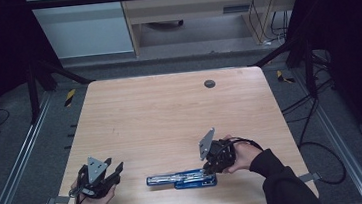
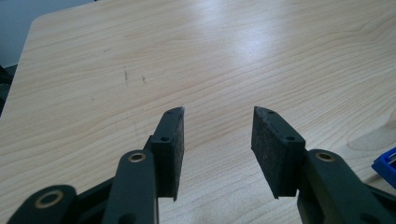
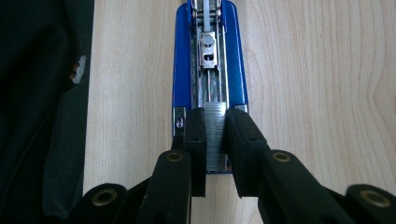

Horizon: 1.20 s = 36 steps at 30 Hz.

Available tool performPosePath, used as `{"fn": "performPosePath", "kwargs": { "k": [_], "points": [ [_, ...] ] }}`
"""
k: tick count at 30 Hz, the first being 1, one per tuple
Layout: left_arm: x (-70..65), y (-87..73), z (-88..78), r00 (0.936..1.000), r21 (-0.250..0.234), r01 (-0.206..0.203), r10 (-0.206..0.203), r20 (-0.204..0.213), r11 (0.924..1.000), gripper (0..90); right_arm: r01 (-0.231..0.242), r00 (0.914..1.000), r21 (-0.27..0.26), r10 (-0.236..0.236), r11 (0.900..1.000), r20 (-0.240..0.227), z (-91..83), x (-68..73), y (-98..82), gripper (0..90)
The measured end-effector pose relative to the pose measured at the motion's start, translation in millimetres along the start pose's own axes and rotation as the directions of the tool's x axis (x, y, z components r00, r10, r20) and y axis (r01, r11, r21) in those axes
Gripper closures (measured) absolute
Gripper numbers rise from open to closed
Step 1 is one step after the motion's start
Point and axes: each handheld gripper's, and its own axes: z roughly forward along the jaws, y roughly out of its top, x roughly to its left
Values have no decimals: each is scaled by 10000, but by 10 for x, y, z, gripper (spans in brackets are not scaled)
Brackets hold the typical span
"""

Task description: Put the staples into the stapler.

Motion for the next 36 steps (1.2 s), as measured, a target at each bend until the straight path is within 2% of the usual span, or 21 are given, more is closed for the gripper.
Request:
{"fn": "performPosePath", "kwargs": {
  "k": [18,36],
  "points": [
    [5,-1,2,10000,5,-1,1,-18,10000,544,212,9996,164,-209,9996,-203,45,-20,-5,781],
    [8,0,3,10000,11,-4,4,-27,10000,545,306,9994,306,-302,9991,-153,63,-14,1,779]
  ]
}}
